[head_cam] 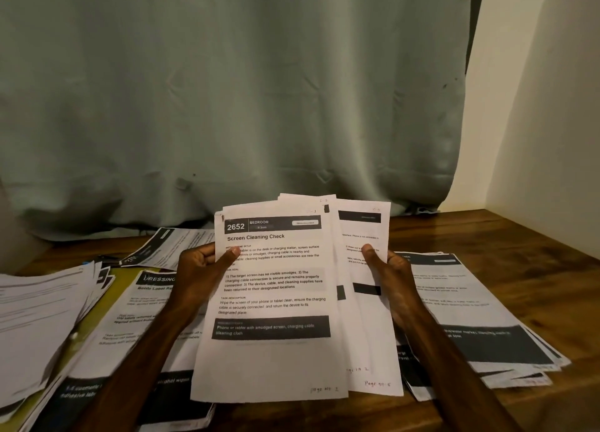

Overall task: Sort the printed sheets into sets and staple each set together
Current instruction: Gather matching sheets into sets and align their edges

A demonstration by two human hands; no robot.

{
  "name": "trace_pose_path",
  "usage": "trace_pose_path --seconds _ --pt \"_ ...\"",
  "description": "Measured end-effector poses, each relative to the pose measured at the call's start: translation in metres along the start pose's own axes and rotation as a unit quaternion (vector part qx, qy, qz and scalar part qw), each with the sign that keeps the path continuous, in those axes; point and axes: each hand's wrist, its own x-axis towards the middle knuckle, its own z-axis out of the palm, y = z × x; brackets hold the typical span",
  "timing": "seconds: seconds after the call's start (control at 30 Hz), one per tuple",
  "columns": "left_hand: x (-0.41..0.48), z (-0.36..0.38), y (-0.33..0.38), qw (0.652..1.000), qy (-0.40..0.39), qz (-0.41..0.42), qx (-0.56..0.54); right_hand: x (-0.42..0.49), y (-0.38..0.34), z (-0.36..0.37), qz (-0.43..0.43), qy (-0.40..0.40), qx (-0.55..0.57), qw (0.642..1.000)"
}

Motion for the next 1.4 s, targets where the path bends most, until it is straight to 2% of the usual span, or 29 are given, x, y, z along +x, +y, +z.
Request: trace_pose_path --seconds 0.17,0.37,0.57,0.77,0.9,1.13,1.27,1.4 --pt "0.003 -0.004 -0.006 0.999 -0.014 -0.033 -0.030 0.001 0.003 0.003 -0.010 0.020 -0.009 1.000" --pt "-0.005 0.005 -0.004 0.990 -0.068 -0.089 -0.085 -0.001 0.005 0.002 -0.031 0.036 -0.001 0.999" --pt "-0.003 0.005 -0.006 0.991 -0.086 -0.085 -0.052 0.002 0.010 -0.003 -0.027 0.035 -0.012 0.999" --pt "0.000 0.002 -0.011 0.992 -0.091 -0.081 -0.023 0.004 0.013 -0.002 -0.032 0.019 -0.034 0.999" --pt "-0.002 0.001 -0.009 0.986 -0.130 -0.107 -0.023 0.004 0.014 0.000 -0.058 -0.006 -0.086 0.995" --pt "-0.008 0.001 -0.005 0.967 -0.195 -0.153 -0.061 0.000 0.015 0.002 -0.052 -0.028 -0.045 0.997" --pt "-0.010 0.005 -0.004 0.965 -0.228 -0.132 -0.020 -0.005 0.012 0.005 -0.094 -0.039 -0.005 0.995" --pt "-0.011 0.017 -0.010 0.975 -0.193 -0.110 0.006 -0.012 0.010 0.009 -0.164 -0.017 -0.049 0.985"
